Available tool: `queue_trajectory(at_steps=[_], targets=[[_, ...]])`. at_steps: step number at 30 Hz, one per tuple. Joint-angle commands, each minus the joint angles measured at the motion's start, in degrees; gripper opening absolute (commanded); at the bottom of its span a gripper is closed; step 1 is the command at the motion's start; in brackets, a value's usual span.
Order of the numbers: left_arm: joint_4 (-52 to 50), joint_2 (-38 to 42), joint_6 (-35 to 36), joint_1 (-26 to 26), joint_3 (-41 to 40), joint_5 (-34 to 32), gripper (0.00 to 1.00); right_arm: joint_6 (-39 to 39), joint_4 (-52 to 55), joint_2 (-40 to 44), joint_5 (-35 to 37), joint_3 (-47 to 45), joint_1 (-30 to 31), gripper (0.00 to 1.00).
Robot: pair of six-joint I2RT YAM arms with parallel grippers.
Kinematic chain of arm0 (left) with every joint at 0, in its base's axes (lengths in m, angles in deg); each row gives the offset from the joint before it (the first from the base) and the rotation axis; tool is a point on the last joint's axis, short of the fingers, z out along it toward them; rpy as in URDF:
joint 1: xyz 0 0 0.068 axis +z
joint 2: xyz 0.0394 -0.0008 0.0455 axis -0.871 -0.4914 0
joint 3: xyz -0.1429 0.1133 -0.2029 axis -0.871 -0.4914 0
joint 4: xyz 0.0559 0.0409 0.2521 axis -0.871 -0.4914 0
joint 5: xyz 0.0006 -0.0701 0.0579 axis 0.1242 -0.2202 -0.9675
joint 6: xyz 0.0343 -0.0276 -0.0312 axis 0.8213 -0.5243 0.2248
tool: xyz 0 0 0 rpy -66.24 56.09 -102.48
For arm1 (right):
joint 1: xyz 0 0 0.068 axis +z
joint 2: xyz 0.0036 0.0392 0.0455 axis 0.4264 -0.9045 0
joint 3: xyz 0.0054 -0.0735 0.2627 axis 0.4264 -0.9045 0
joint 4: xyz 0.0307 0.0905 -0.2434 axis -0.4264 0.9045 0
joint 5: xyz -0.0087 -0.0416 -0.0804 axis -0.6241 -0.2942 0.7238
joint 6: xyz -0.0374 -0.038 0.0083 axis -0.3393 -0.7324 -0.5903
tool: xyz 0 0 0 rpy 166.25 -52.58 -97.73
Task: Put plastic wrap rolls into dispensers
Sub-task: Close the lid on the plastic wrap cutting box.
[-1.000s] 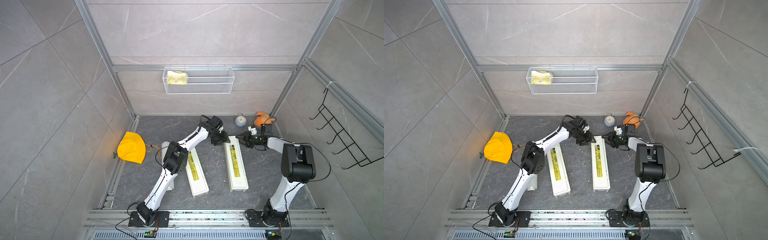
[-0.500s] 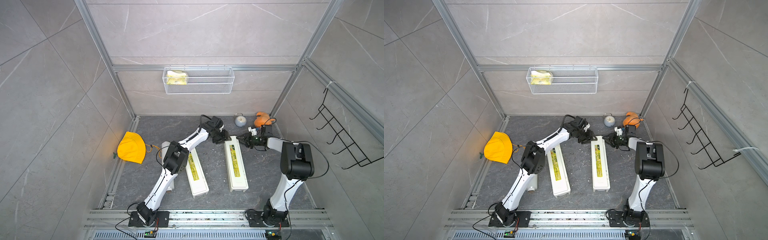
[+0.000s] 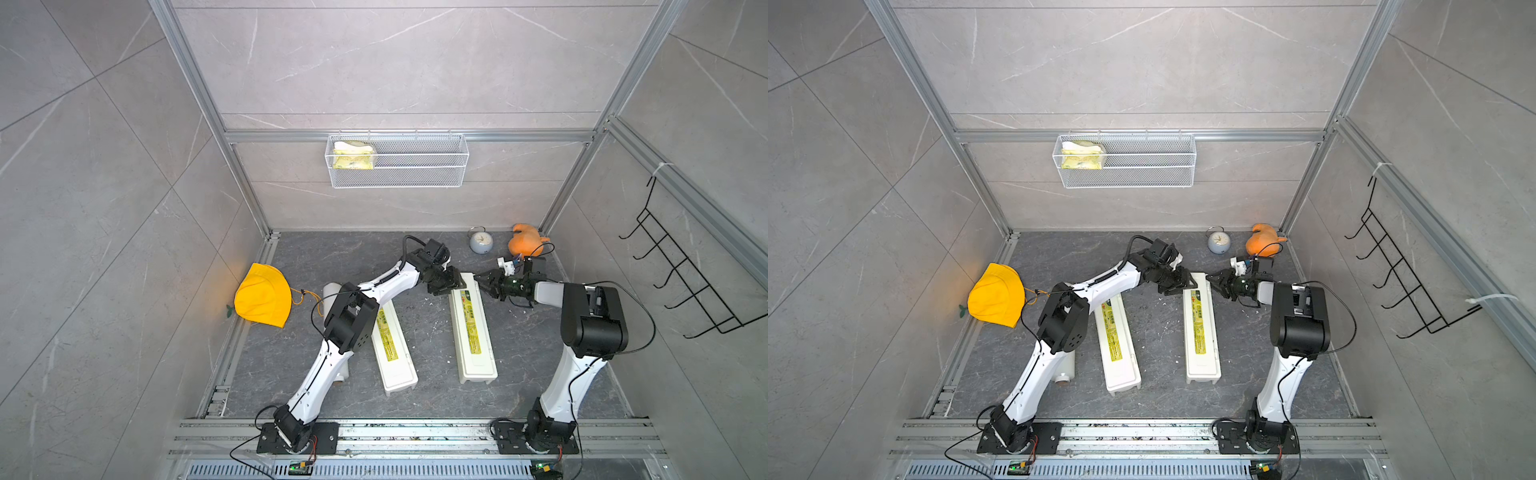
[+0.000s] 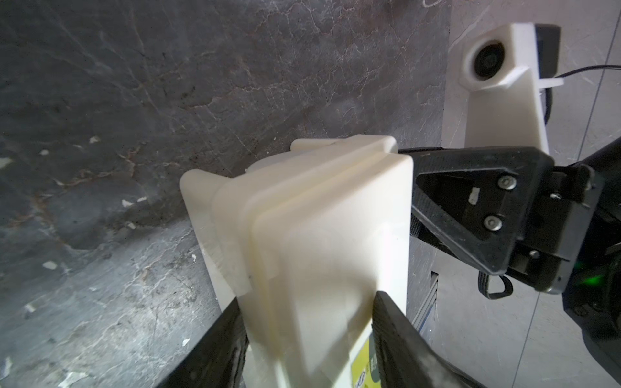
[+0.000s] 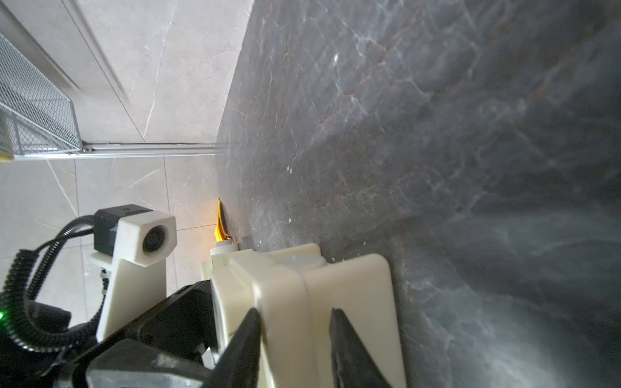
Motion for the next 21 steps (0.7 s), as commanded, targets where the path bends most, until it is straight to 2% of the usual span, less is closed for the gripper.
queue_trajectory(at_steps=[1, 8, 12, 15, 18, 21], targets=[[-11.72, -4.28, -0.1, -2.91, -6.22, -4.1, 0.59, -2.78, 11.07, 4.01, 3.58, -0.21, 1.68, 0.46], [-6.66, 4.61, -1.25, -0.16, -12.99, -3.98, 0.61, -14.22, 30.38, 15.67, 18.97, 4.46, 2.66, 0.67], [-4.12, 11.75, -1.56, 1.15, -18.74, -3.84, 0.61, -19.35, 40.64, 19.87, 29.5, 6.1, 6.72, 0.78], [-2.92, 16.38, -1.54, 1.69, -24.44, -4.8, 0.61, -20.51, 45.01, 22.56, 36.09, 5.31, 10.77, 0.87], [0.09, 20.71, -2.54, 2.26, -31.13, -5.16, 0.61, -20.69, 47.02, 24.69, 40.94, 4.11, 15.17, 1.0], [2.72, 23.62, -2.93, 2.57, -36.21, -4.89, 0.61, -19.69, 47.07, 26.08, 42.96, 3.12, 19.16, 1.0]])
